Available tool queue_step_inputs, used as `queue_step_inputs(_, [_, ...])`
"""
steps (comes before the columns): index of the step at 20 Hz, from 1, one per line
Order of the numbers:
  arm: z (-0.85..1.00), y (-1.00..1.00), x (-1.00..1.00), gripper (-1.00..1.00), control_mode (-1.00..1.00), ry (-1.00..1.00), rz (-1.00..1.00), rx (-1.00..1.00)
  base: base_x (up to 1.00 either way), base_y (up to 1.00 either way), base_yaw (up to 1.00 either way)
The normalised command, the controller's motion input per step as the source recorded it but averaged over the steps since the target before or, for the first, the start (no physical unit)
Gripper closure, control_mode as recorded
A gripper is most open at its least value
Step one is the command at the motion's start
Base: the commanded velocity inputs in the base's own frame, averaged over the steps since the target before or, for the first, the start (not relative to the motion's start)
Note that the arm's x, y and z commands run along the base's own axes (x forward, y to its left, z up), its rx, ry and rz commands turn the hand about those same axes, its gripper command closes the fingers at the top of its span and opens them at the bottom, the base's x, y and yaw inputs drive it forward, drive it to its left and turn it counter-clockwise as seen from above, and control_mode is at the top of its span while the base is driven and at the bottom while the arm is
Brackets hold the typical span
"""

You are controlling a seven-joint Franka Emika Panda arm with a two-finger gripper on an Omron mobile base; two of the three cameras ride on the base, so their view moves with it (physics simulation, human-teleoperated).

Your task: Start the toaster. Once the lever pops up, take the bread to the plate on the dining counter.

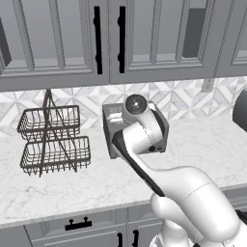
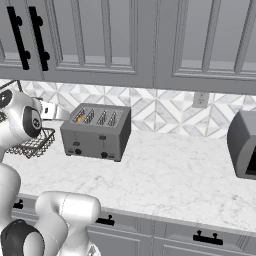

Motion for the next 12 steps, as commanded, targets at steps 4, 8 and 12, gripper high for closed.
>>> queue_step_inputs(4, [0.0,0.0,0.0,-1.0,-1.0,0.0,0.0,0.0,0.0,0.0,0.0])
queue_step_inputs(8, [0.0,0.0,0.0,-1.0,-1.0,0.0,0.0,0.0,0.0,0.0,0.0])
queue_step_inputs(12, [0.0,0.0,0.0,-1.0,-1.0,0.0,0.0,0.0,0.0,0.0,0.0])
